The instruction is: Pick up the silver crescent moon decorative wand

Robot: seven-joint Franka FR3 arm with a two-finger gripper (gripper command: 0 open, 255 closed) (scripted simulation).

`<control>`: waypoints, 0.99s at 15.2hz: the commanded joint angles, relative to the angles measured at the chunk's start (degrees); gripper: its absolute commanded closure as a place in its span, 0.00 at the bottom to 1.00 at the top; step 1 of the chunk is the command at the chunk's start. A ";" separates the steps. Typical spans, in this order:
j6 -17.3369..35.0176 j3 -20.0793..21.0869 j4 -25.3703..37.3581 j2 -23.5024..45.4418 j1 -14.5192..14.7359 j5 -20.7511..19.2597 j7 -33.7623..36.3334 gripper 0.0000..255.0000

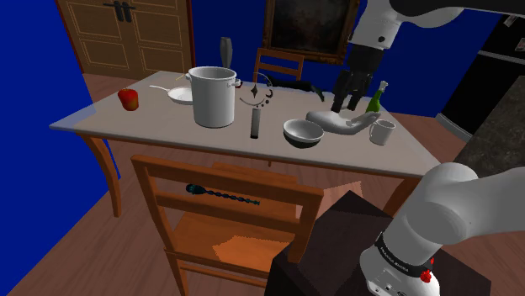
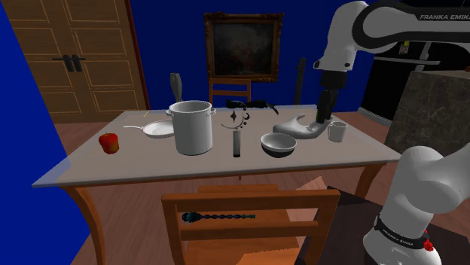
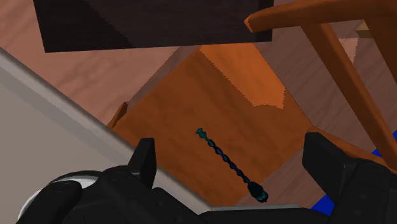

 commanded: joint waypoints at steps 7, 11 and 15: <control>6.68 -0.31 7.73 12.66 0.59 0.08 -0.95 0.00; 9.70 -0.58 14.22 21.01 0.93 0.25 -1.50 0.00; 11.57 -0.89 21.80 29.31 1.20 0.53 -2.00 0.00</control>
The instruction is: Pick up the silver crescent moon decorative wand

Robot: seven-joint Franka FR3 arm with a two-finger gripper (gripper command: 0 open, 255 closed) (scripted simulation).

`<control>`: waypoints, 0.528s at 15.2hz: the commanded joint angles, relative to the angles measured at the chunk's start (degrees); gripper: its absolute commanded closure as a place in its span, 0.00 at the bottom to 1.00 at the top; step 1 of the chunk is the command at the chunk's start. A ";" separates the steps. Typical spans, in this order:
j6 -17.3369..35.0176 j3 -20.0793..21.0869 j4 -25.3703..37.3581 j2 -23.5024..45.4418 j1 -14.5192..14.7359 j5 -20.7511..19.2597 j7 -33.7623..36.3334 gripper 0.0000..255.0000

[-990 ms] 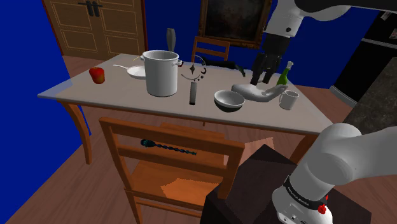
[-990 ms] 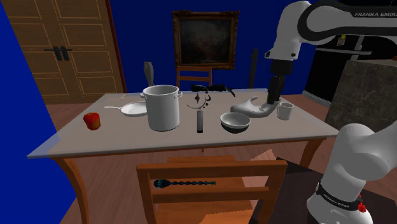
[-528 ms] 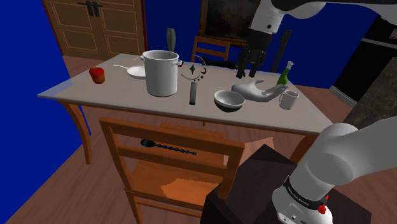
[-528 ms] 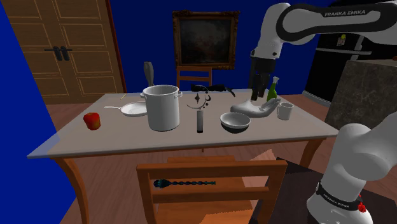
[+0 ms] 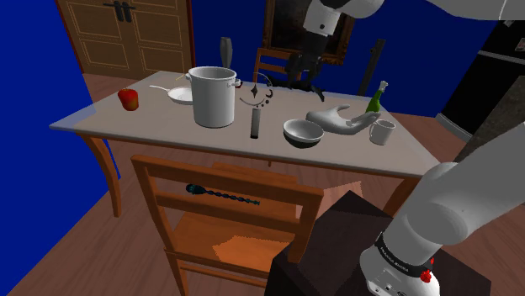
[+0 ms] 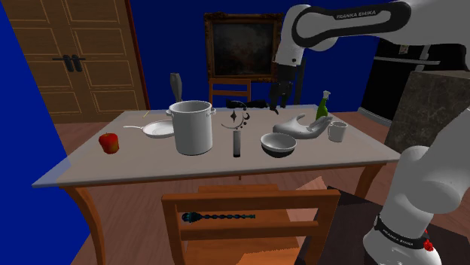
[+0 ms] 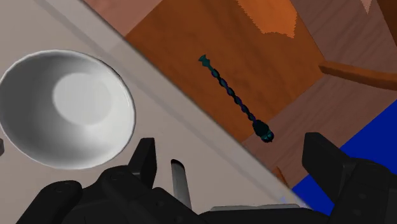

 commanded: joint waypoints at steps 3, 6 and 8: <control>1.24 -0.36 7.92 7.95 0.14 0.34 -0.56 0.00; 1.22 -0.59 15.19 14.35 0.17 0.70 -0.85 0.00; 0.81 -0.73 20.57 18.75 0.13 0.98 -1.01 0.00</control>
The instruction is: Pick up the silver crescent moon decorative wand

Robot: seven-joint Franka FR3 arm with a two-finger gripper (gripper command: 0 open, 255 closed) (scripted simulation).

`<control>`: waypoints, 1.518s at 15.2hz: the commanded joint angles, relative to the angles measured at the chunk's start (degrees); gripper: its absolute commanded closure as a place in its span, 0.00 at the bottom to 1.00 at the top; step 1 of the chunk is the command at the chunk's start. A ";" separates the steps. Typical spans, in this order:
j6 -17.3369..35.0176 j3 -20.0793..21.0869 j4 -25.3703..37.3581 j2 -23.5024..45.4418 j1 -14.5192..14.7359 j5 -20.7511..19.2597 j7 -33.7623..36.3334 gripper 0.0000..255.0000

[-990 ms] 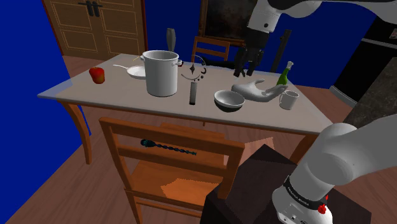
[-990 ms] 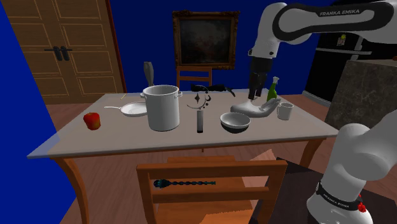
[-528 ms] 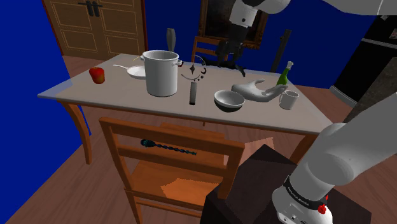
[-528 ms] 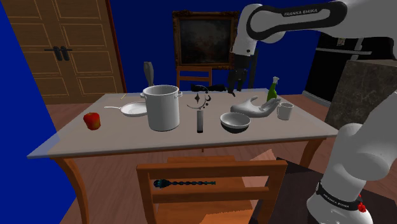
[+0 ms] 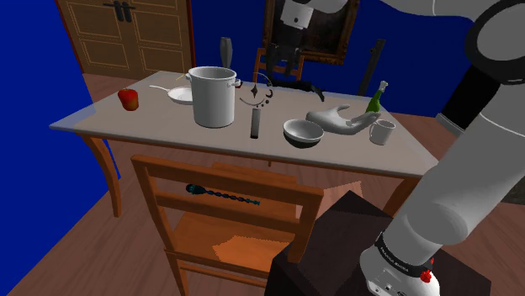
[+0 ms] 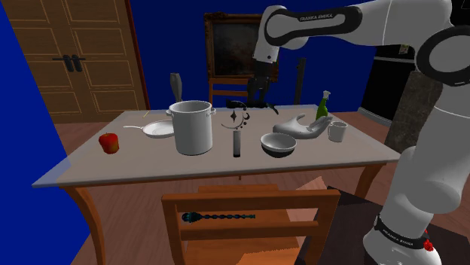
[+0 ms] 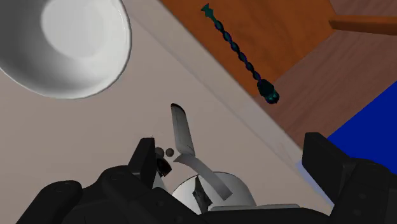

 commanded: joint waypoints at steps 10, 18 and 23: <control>-4.48 -0.38 28.81 21.81 -1.01 1.55 -0.44 0.00; 0.29 -0.39 22.71 20.52 -0.82 1.52 -1.06 1.00; 0.24 -0.40 22.80 20.56 -0.86 1.53 -1.11 1.00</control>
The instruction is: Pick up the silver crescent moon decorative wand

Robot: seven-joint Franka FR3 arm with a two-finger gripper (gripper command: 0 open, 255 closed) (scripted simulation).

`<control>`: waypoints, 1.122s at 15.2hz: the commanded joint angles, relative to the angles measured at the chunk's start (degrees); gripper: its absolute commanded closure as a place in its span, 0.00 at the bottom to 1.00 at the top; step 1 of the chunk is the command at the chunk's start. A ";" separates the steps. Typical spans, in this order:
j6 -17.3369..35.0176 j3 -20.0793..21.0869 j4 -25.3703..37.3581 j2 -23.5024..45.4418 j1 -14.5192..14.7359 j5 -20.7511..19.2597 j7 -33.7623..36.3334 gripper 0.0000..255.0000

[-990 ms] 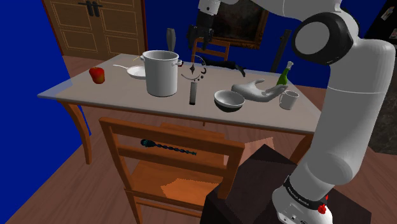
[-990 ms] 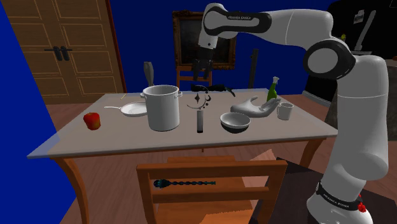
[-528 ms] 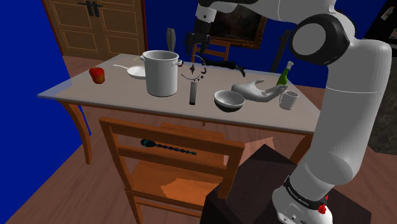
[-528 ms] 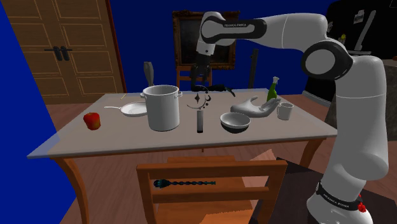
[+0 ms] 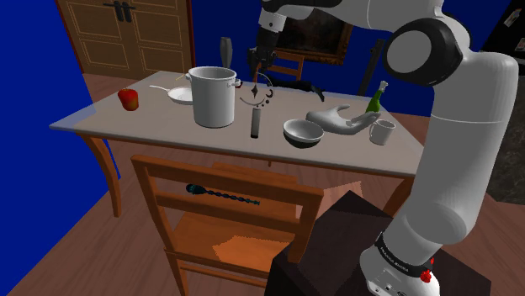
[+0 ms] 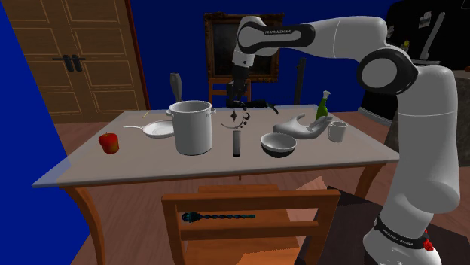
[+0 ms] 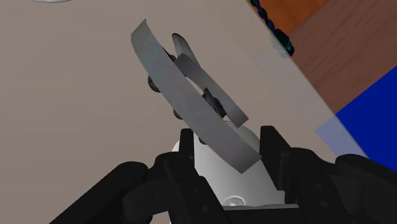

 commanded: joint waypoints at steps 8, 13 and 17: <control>-3.26 0.03 4.01 0.77 -0.06 -0.01 0.51 1.00; -8.11 0.02 10.75 2.65 -0.38 0.14 1.01 1.00; -12.51 0.05 17.41 4.90 -0.76 0.36 1.47 1.00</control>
